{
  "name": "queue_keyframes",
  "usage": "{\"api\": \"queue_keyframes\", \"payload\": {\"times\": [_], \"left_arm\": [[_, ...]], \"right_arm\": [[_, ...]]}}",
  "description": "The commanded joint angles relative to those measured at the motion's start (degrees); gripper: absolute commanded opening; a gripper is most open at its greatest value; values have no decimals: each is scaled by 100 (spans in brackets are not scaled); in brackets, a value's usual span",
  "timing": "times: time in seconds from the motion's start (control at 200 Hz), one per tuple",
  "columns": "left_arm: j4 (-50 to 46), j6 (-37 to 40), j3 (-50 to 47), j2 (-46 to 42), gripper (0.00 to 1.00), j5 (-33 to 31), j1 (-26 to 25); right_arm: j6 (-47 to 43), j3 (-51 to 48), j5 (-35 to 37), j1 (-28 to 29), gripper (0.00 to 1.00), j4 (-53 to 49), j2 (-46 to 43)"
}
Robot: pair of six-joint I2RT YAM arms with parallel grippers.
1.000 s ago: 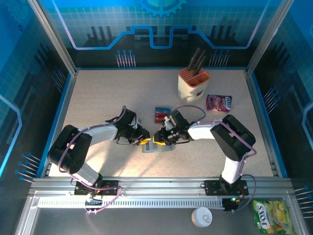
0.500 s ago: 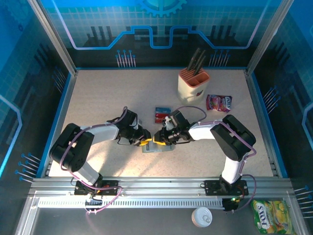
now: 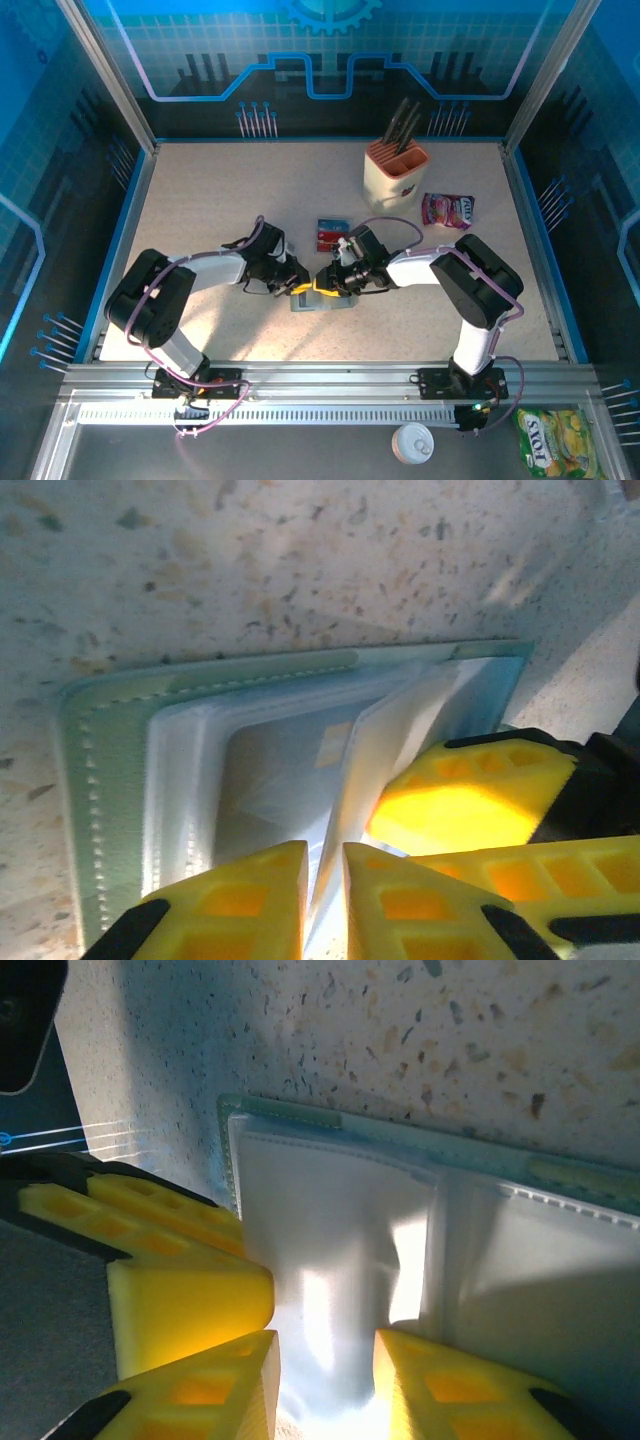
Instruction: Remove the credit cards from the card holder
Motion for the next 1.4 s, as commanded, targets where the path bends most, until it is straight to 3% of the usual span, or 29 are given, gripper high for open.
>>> {"api": "queue_keyframes", "payload": {"times": [0.0,0.29,0.67,1.126,1.396], "left_arm": [[-108,-102,172,-48,17,150,-54],[-233,-134,290,-132,20,102,-123],[-147,-339,528,113,20,-35,-471],[23,-500,1110,902,19,-22,-943],[-85,-408,1446,1141,27,66,-1041]], "right_arm": [[18,-153,191,-91,32,-177,-22],[-227,-72,534,-208,32,-750,-884],[-541,-372,665,-873,33,-1329,-1842],[-813,-700,661,-1254,34,-1733,-2423],[-762,-878,736,-1272,34,-1703,-2596]]}}
